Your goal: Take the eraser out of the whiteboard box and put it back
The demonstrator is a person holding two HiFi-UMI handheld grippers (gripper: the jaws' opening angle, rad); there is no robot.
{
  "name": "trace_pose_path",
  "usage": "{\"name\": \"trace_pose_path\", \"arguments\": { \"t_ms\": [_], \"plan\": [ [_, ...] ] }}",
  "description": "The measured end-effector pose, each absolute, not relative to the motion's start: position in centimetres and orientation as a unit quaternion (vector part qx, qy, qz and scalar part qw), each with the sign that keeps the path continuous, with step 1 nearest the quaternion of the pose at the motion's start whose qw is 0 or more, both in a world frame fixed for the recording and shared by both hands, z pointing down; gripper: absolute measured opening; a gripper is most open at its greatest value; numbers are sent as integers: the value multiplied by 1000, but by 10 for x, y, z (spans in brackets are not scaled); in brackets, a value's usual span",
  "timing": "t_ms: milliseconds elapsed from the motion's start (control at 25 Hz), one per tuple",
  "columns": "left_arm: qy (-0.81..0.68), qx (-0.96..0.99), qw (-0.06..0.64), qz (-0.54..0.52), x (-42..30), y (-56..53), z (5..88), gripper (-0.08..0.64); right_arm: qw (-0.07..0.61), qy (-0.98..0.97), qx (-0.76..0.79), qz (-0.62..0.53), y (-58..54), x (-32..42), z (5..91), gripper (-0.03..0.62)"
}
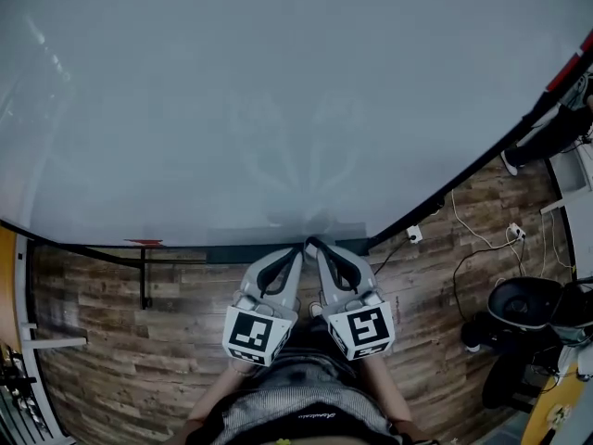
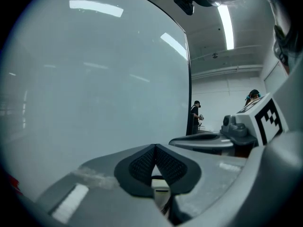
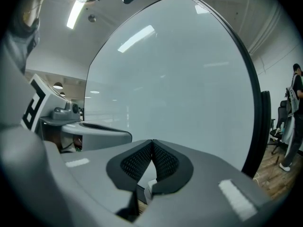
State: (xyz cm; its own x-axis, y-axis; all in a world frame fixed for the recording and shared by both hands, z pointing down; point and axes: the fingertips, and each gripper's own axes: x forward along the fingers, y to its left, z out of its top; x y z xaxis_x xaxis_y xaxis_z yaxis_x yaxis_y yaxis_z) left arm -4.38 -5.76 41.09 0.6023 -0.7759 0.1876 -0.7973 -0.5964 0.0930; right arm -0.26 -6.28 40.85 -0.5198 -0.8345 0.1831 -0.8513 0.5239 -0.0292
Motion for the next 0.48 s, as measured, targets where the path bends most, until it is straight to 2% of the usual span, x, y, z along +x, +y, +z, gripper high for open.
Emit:
{"name": "trace_pose_path", "arguments": {
  "t_ms": [480],
  "plan": [
    [-409, 908, 72, 48, -74, -51, 419, 0, 72, -835, 542, 56, -56, -12, 423, 3]
  ]
}}
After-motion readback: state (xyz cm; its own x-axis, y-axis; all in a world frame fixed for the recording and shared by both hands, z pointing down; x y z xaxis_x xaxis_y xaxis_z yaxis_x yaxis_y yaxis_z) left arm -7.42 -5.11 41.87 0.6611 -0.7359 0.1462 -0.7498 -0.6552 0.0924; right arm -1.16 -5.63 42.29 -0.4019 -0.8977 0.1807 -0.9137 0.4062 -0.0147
